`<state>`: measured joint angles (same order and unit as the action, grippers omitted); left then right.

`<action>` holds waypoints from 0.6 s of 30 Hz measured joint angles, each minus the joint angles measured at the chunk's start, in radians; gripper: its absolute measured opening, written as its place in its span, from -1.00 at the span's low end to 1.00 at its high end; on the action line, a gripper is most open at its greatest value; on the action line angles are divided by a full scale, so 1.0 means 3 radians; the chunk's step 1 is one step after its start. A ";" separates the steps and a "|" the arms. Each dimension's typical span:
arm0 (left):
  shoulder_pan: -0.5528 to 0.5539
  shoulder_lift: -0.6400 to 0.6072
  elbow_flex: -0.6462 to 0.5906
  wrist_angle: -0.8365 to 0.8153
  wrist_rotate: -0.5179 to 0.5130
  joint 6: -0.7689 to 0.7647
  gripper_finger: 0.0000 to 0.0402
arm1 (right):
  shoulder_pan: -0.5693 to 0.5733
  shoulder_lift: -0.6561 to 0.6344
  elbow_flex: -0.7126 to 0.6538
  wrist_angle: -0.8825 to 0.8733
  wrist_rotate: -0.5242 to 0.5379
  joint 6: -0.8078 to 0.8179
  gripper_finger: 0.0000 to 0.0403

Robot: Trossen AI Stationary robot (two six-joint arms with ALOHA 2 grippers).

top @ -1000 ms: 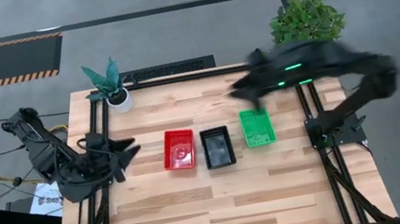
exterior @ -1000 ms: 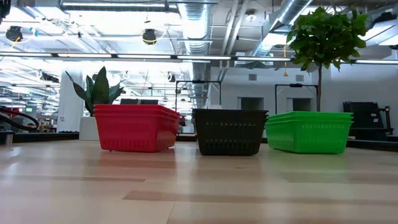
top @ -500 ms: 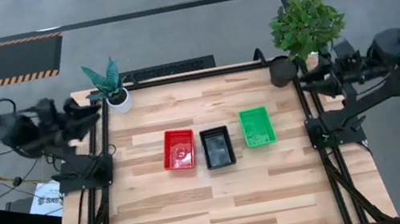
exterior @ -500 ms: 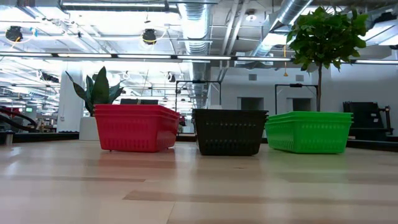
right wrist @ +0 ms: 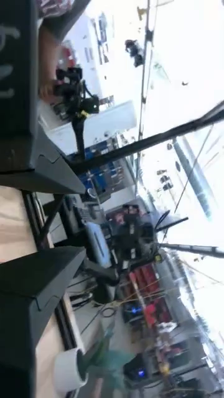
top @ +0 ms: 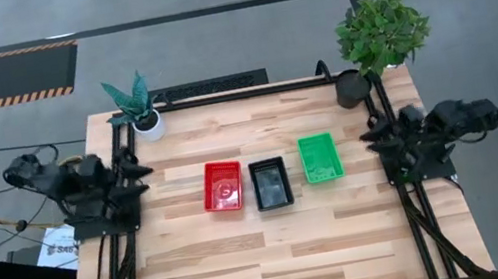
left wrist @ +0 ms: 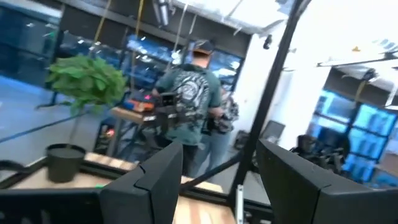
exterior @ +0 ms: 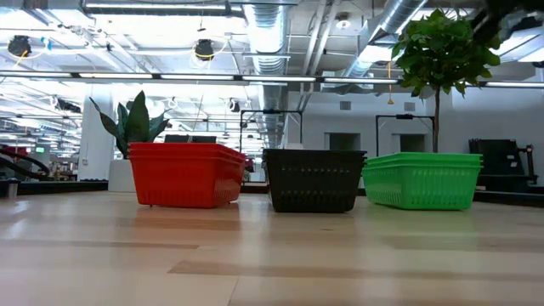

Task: Stack baskets by color
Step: Return to Home Position

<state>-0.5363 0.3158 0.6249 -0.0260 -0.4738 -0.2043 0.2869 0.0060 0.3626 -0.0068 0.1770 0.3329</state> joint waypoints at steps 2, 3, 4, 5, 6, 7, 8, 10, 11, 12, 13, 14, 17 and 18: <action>0.0065 -0.0109 -0.0313 0.0277 0.0130 -0.0033 -0.04 | 0.0011 -0.0006 -0.0197 0.0179 0.0007 -0.0058 -0.15; 0.0102 -0.0169 -0.0472 0.0375 0.0191 -0.0090 -0.04 | 0.0012 -0.0008 -0.0246 0.0103 -0.0015 -0.0082 -0.15; 0.0142 -0.0229 -0.0626 0.0461 0.0250 -0.0182 -0.04 | 0.0018 -0.0001 -0.0263 0.0093 -0.0029 -0.0081 -0.15; 0.0184 -0.0292 -0.0781 0.0532 0.0289 -0.0277 -0.04 | 0.0022 0.0029 -0.0276 0.0184 -0.0029 -0.0066 -0.15; 0.0232 -0.0371 -0.0933 0.0583 0.0336 -0.0387 -0.04 | 0.0025 0.0051 -0.0314 0.0253 -0.0025 -0.0031 -0.15; 0.0280 -0.0475 -0.1064 0.0595 0.0374 -0.0484 -0.04 | 0.0025 0.0056 -0.0354 0.0226 -0.0025 -0.0019 -0.16; 0.0324 -0.0573 -0.1201 0.0625 0.0423 -0.0565 -0.04 | 0.0025 0.0025 -0.0396 0.0156 -0.0031 -0.0033 -0.16; 0.0401 -0.0764 -0.1438 0.0703 0.0444 -0.0658 -0.04 | 0.0034 -0.0004 -0.0438 0.0195 -0.0055 -0.0103 -0.16; 0.0436 -0.0878 -0.1544 0.0712 0.0447 -0.0669 -0.04 | 0.0036 -0.0012 -0.0453 0.0254 -0.0056 -0.0146 -0.16; 0.0468 -0.0995 -0.1645 0.0699 0.0448 -0.0670 -0.04 | 0.0044 -0.0010 -0.0469 0.0275 -0.0062 -0.0179 -0.16; 0.0495 -0.1060 -0.1735 0.0716 0.0438 -0.0672 -0.04 | 0.0051 -0.0012 -0.0509 0.0235 -0.0062 -0.0225 -0.16; 0.0528 -0.1046 -0.1809 0.0812 0.0422 -0.0669 -0.04 | 0.0048 -0.0008 -0.0554 0.0204 -0.0062 -0.0274 -0.16; 0.0613 -0.1022 -0.1969 0.0879 0.0542 -0.0800 -0.04 | 0.0047 -0.0011 -0.0713 0.0274 -0.0063 -0.0401 -0.15; 0.0643 -0.1009 -0.2033 0.0919 0.0582 -0.0920 -0.04 | 0.0048 -0.0010 -0.0774 0.0293 -0.0062 -0.0403 -0.15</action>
<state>-0.3436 0.0131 0.0151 0.2496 -0.2992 -0.4801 0.3012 0.0031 0.1302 0.0812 0.1583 0.2121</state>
